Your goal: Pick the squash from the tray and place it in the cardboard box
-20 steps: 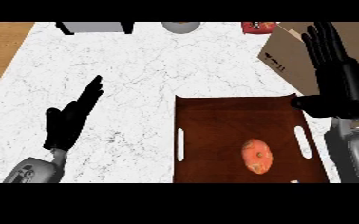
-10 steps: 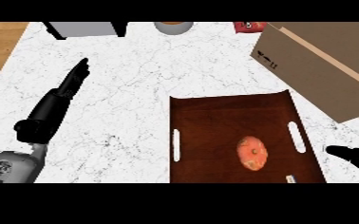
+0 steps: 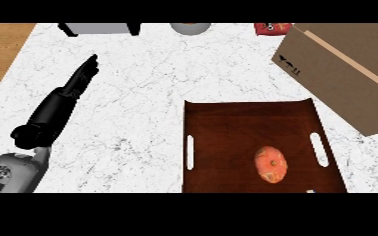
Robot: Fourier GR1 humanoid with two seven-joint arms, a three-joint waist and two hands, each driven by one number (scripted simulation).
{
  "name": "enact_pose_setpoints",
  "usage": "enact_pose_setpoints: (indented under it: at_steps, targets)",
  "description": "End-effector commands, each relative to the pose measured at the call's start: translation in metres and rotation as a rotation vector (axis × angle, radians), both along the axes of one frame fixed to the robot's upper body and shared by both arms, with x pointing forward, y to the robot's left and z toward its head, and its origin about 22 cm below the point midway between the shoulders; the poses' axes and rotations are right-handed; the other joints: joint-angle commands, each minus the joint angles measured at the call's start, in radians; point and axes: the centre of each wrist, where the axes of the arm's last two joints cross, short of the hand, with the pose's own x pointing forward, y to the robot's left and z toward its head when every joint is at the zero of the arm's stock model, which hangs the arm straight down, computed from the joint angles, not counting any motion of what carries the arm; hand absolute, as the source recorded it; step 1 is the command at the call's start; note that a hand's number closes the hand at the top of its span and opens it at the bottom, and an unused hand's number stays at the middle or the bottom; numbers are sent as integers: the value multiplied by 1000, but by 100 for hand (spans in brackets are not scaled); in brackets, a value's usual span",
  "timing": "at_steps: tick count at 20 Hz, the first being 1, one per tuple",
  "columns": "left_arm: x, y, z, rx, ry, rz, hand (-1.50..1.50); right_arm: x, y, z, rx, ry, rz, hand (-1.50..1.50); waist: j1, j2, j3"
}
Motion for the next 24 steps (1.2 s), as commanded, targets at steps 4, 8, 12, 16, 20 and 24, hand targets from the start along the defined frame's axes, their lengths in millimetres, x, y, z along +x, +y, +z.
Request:
enact_pose_setpoints:
  at_steps: [4,8,12,16,20,24]
  targets:
    - [5,-12,-3,1,-7,-30,0,-13,46,20,-332,226,29,-150,29,11,-2]
    - [7,-12,4,-1,-8,-47,0,-29,85,37,-418,273,-2,-150,42,7,-2]
    - [9,-4,-7,-4,-1,-60,0,-16,101,30,-467,331,-55,-150,48,9,-2]
    - [9,-2,-8,6,-3,-52,0,-27,130,21,-474,418,-67,-150,38,6,-1]
    - [9,-18,-9,-8,-7,-45,0,-7,155,4,-489,459,-89,-150,37,5,0]
    - [5,3,-4,2,-8,-32,0,-8,167,3,-479,505,-84,-150,29,4,1]
